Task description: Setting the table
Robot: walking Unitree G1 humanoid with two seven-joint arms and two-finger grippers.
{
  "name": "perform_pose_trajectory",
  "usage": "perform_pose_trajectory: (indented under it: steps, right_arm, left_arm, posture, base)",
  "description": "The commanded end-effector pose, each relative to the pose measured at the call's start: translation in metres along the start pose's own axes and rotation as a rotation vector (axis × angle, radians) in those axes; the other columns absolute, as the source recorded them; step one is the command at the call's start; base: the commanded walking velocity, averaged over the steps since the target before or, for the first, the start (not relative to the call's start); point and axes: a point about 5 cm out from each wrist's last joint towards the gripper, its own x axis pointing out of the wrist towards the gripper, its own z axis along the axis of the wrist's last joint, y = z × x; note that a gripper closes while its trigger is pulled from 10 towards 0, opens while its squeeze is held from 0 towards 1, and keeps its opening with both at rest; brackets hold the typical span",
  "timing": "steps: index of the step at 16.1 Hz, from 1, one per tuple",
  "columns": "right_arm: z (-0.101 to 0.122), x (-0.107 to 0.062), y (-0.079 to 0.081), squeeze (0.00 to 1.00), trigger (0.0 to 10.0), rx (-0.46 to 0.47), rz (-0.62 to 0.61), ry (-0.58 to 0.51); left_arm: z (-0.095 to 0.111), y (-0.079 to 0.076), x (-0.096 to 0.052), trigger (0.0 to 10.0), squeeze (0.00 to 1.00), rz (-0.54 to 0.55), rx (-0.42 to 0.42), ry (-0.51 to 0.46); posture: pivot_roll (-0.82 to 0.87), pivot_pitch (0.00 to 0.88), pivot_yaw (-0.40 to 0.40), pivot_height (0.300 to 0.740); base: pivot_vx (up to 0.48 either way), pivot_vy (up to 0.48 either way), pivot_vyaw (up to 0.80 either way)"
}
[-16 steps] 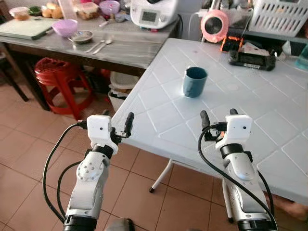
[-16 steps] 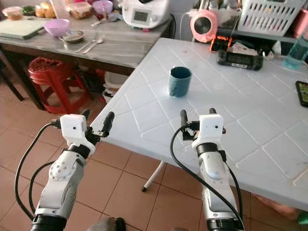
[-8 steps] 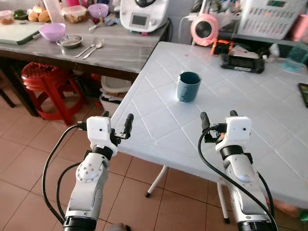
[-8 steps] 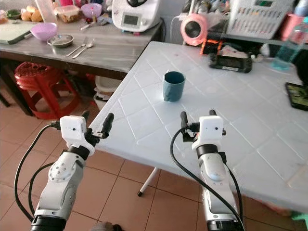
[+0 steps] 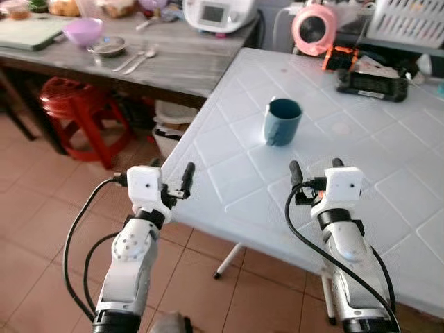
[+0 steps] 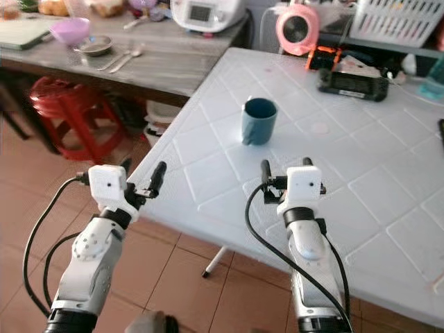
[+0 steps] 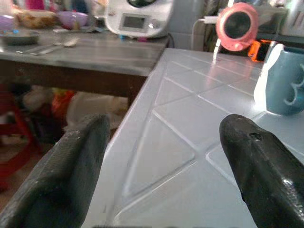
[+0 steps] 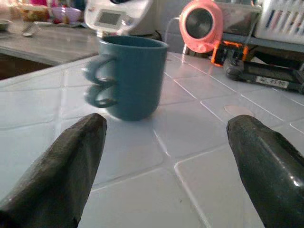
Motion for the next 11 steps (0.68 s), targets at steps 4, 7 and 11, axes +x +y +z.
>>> perform_pose_trajectory:
  steps: [4, 7, 11]
  right_arm:
    - [0.000, 0.014, 0.010, 0.00, 10.0, 0.025, -0.009, 0.015]
    - [0.007, 0.036, 0.011, 0.00, 10.0, 0.032, -0.059, -0.007]
    - [0.009, 0.055, 0.019, 0.00, 10.0, 0.067, -0.032, 0.015]
  left_arm:
    - [0.002, 0.003, -0.004, 10.0, 0.00, 0.002, 0.011, 0.009]
    - [0.002, 0.005, -0.011, 10.0, 0.00, -0.002, 0.019, 0.027]
    - [0.004, 0.011, -0.026, 10.0, 0.00, -0.004, 0.045, 0.057]
  posture:
    - [-0.02, 0.010, 0.025, 0.740]
    - [0.01, 0.041, 0.030, 0.740]
    - [0.05, 0.103, 0.045, 0.740]
  base:
    - [0.000, 0.000, 0.00]
    - [0.000, 0.000, 0.00]
    - [0.000, 0.000, 0.00]
